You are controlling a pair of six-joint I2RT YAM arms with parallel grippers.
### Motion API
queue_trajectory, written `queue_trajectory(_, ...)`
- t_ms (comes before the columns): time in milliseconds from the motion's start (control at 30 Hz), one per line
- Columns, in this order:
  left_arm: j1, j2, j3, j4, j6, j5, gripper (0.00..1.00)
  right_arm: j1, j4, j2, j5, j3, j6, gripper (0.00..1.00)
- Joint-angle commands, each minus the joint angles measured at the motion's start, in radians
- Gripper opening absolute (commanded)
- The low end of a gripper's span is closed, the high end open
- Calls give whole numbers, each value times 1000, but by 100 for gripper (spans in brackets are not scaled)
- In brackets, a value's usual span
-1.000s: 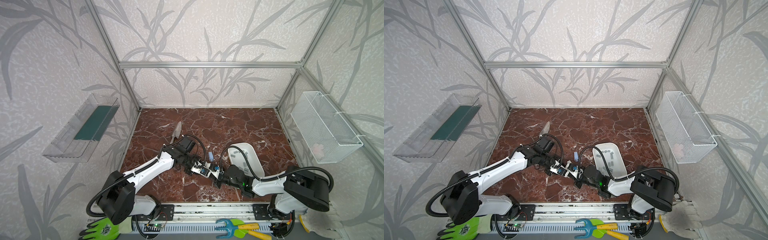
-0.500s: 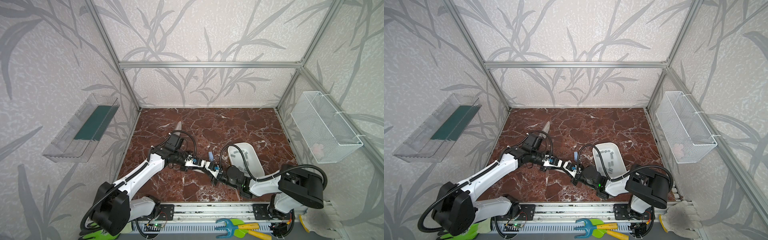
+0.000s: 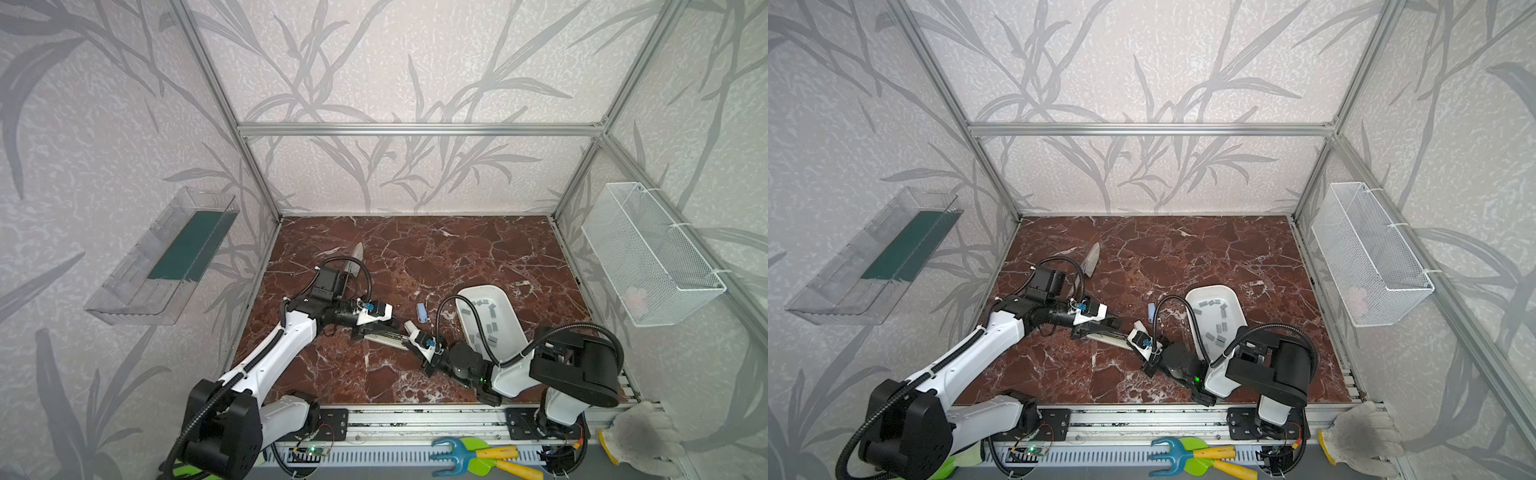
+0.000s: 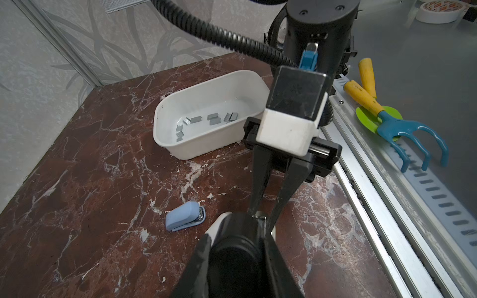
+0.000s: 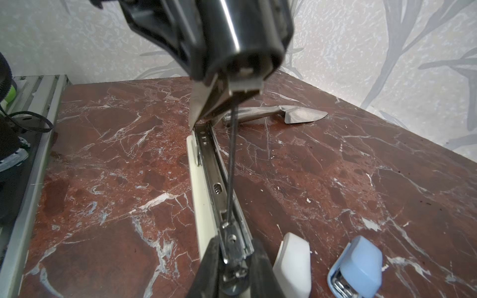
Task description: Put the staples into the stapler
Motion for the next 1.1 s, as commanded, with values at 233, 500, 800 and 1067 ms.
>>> queue_trajectory(233, 69, -85, -56, 560, -221, -40, 0, 157, -71, 21, 107, -35, 33, 0)
queue_trajectory(500, 94, -105, -132, 762, -313, -101, 6, 280, -2, 49, 294, -38, 58, 0)
queue_trajectory(800, 100, -94, -194, 919, -357, -184, 28, 408, 75, 118, 529, -6, 81, 0)
queue_trajectory(1067, 95, -54, -84, 573, -159, -28, 0, 429, 134, 24, 533, -62, 60, 11)
